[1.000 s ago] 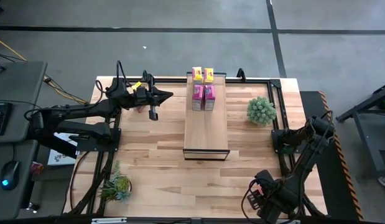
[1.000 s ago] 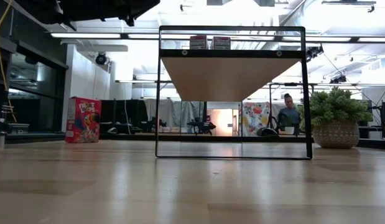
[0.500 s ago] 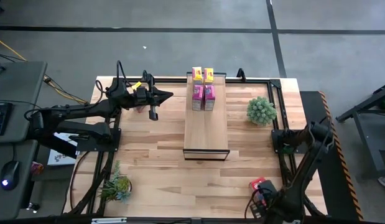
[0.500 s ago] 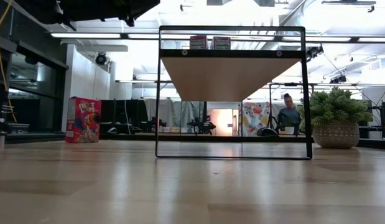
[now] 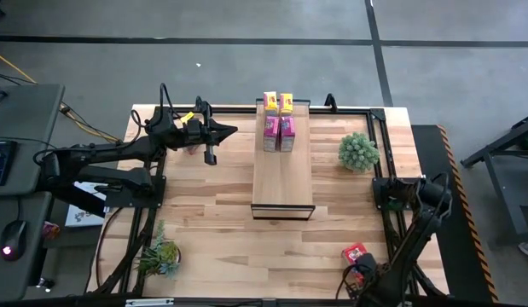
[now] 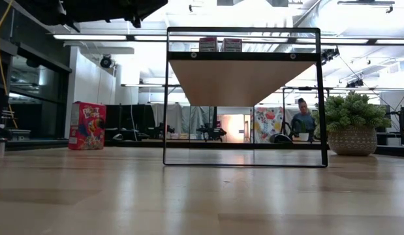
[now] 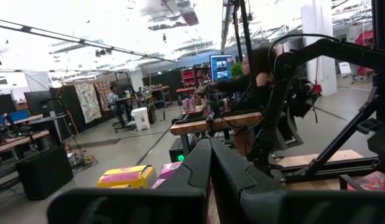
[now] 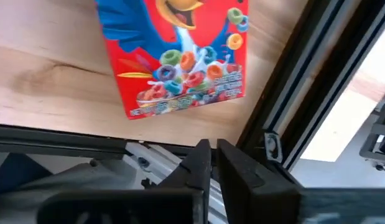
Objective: Stack cereal on shelf
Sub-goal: Put the bottom red cereal box on the shelf
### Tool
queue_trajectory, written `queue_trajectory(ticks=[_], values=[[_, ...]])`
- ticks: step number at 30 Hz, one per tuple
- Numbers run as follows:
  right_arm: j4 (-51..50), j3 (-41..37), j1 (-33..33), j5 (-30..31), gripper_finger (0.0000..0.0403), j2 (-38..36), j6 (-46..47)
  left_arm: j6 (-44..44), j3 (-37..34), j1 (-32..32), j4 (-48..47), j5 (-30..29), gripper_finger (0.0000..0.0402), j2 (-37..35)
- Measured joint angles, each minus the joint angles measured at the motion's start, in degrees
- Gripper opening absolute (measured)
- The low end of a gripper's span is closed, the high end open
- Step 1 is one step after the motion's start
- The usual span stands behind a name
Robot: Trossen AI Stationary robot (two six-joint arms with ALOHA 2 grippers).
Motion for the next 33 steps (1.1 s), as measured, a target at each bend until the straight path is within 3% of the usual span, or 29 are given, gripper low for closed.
queue_trajectory(ticks=[16, 27, 30, 33], values=[[0.4, 0.0, 0.1, -4.1, 0.0, 4.6, -1.6, -0.5, 0.0, 0.0, -0.1, 0.0, 0.0, 0.0], [-8.7, -0.5, 0.6, -2.8, 0.0, 4.6, -3.5, -0.5, 0.0, 0.0, -0.1, 0.1, 0.0, 0.0], [-2.8, -4.0, 0.2, -4.0, 0.0, 4.5, -5.7, -0.5, 0.0, 0.0, -0.2, 0.1, 0.0, 0.0], [6.2, -7.9, -0.4, -8.9, 0.0, 4.5, -7.9, -0.5, 0.0, 0.0, -0.2, 0.1, 0.0, 0.0]])
